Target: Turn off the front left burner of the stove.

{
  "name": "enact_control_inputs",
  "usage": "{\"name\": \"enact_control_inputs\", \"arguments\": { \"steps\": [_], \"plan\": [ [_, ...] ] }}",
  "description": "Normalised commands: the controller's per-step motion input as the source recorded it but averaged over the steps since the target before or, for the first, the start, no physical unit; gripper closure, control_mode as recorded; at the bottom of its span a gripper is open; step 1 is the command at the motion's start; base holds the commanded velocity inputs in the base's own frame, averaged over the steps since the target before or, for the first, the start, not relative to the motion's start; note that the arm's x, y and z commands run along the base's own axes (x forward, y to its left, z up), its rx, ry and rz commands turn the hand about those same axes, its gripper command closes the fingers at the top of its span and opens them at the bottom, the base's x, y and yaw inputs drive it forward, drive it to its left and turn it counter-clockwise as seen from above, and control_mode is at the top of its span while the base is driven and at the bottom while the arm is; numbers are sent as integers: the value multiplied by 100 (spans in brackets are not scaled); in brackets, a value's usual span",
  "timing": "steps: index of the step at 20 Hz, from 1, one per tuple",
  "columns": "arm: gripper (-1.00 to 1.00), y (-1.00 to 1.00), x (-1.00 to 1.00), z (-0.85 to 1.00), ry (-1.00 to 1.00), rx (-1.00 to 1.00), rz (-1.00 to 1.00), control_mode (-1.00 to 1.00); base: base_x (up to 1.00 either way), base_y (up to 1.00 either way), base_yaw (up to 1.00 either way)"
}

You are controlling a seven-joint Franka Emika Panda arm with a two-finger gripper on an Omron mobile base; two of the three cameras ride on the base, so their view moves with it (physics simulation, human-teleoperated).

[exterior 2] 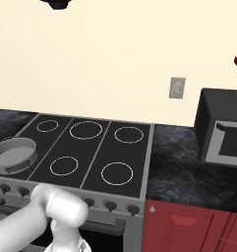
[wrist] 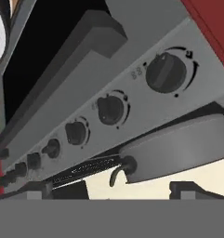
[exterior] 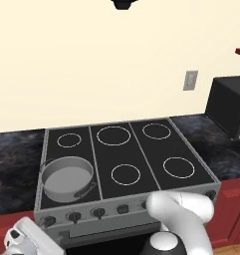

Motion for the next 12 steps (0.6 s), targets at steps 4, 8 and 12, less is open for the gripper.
{"name": "enact_control_inputs", "arguments": {
  "steps": [4, 8, 12],
  "plan": [
    [-100, -7, 0, -20, -25, -9, 18, -100, 0, 0, 0],
    [-100, -32, 1, -2, -12, -1, 16, -100, 0, 0, 0],
    [-100, -58, 0, 0, 0, 0, 26, -100, 0, 0, 0]
  ]
}}
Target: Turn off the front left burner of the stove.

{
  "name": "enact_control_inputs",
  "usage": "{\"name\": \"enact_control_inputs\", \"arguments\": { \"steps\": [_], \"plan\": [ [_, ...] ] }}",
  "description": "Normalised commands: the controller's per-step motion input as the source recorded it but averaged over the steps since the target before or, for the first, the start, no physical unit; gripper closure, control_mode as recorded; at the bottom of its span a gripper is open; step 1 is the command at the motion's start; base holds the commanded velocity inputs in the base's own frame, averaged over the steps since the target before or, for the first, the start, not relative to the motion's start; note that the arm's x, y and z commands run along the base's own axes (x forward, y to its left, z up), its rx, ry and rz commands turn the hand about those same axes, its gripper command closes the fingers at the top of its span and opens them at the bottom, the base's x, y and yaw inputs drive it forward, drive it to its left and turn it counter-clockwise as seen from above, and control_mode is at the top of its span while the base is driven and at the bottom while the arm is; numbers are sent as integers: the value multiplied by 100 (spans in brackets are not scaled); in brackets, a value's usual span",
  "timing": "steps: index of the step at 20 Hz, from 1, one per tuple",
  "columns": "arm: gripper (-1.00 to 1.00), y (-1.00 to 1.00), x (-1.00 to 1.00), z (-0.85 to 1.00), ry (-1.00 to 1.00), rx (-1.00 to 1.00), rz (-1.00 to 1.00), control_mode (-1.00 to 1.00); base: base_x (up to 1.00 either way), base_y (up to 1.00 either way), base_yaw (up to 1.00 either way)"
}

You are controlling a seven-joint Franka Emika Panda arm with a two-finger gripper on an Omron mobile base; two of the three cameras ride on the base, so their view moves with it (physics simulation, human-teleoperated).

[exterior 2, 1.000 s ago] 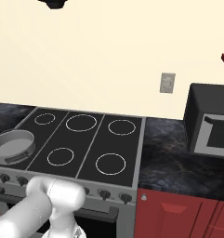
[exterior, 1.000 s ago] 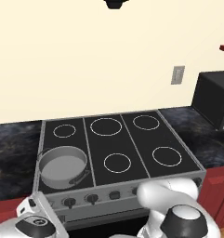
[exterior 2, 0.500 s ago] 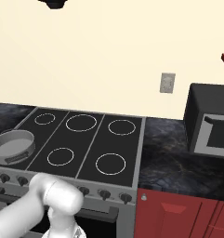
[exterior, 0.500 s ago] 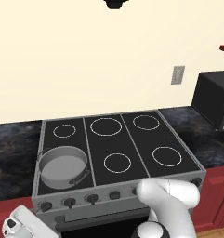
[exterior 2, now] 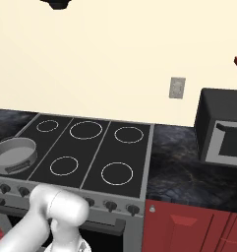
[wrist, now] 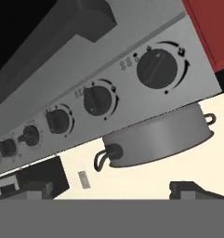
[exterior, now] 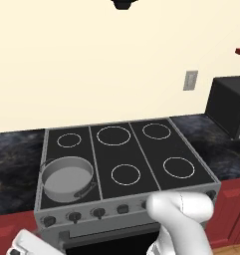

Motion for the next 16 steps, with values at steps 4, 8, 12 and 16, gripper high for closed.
{"name": "enact_control_inputs", "arguments": {
  "steps": [4, 8, 12, 16],
  "plan": [
    [-100, -44, 19, 0, 0, 2, 32, -100, 0, 0, 0],
    [-100, -21, 31, 0, -6, 11, 38, -100, 0, 0, 0],
    [-100, -3, 26, 0, -14, 12, 31, -100, 0, 0, 0],
    [-100, 15, 7, -4, -17, 13, 18, -100, 0, 0, 0]
  ]
}}
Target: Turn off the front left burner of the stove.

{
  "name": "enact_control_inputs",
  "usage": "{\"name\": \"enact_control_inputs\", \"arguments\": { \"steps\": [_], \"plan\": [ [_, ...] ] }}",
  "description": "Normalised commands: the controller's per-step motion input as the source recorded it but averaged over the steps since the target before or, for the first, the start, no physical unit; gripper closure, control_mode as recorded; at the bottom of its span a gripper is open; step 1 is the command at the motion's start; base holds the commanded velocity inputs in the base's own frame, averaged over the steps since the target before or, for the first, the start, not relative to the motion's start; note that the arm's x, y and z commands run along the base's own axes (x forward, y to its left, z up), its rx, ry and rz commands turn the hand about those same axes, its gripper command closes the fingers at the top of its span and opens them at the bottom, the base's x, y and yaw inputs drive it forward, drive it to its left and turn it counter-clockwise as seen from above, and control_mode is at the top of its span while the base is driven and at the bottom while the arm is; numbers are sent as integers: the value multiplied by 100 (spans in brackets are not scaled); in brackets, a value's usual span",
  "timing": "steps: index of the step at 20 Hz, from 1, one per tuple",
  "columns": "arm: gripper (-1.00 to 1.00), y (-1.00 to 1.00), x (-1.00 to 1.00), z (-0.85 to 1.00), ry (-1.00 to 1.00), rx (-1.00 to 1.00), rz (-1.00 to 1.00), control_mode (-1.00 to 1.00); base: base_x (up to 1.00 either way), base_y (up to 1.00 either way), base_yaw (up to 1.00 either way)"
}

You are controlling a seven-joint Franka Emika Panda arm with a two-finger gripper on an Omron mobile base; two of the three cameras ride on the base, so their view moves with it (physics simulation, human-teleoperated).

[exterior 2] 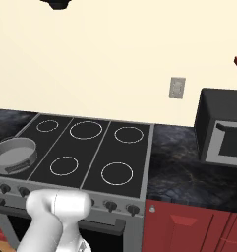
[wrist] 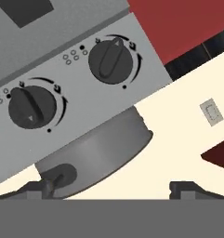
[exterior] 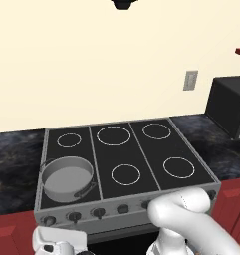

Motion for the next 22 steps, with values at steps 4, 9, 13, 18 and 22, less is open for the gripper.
{"name": "enact_control_inputs", "arguments": {
  "steps": [4, 9, 13, 18, 22],
  "plan": [
    [-100, 25, 2, -6, -14, 17, 11, -100, 0, 0, 0],
    [-100, 35, 3, -16, -13, 19, 6, -100, 0, 0, 0],
    [-100, 34, -4, -31, -9, 21, 0, -100, 0, 0, 0],
    [-100, 11, 0, -35, -8, 20, 0, -100, 0, 0, 0],
    [-100, 0, 7, -21, -4, 18, 0, -100, 0, 0, 0]
  ]
}}
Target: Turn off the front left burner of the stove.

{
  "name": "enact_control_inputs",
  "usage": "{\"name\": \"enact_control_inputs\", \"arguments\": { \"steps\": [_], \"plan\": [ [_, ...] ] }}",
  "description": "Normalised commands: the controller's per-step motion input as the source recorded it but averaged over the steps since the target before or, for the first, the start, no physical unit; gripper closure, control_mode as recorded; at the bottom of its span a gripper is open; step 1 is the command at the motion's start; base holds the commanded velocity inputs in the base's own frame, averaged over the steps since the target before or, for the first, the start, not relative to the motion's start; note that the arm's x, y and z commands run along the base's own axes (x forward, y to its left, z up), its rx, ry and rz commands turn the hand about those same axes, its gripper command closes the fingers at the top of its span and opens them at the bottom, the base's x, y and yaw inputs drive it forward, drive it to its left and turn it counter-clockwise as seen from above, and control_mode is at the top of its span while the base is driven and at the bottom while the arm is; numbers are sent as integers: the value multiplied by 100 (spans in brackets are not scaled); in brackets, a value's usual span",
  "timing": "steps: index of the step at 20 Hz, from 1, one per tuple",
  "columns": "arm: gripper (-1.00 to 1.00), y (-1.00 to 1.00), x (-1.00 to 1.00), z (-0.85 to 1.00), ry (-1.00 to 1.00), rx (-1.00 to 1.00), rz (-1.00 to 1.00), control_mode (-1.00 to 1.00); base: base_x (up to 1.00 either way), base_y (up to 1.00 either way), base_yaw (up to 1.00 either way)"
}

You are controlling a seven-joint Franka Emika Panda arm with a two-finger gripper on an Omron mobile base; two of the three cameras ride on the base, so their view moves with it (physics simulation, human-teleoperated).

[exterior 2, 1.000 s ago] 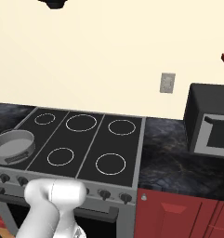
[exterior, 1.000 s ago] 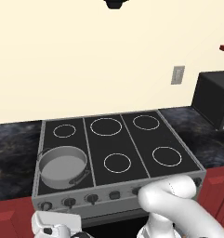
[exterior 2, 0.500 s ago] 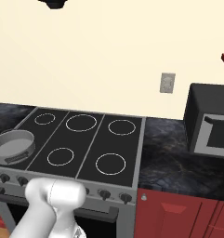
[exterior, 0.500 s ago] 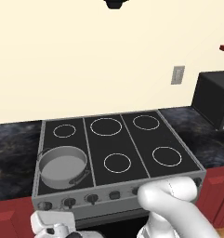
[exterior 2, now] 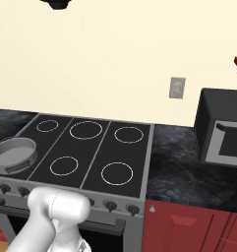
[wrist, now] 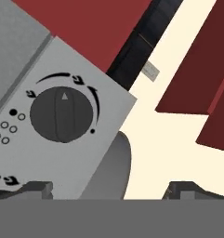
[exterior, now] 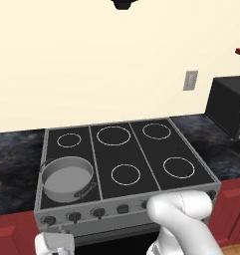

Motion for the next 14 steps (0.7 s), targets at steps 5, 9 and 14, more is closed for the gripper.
{"name": "enact_control_inputs", "arguments": {
  "steps": [5, 9, 14],
  "plan": [
    [-100, 1, 11, -21, 0, 18, -1, -100, 0, 0, 0],
    [-100, 6, 19, -8, 0, 13, -2, -100, 0, 0, 0],
    [-100, 16, 14, -22, 3, 6, -1, -100, 0, 0, 0]
  ]
}}
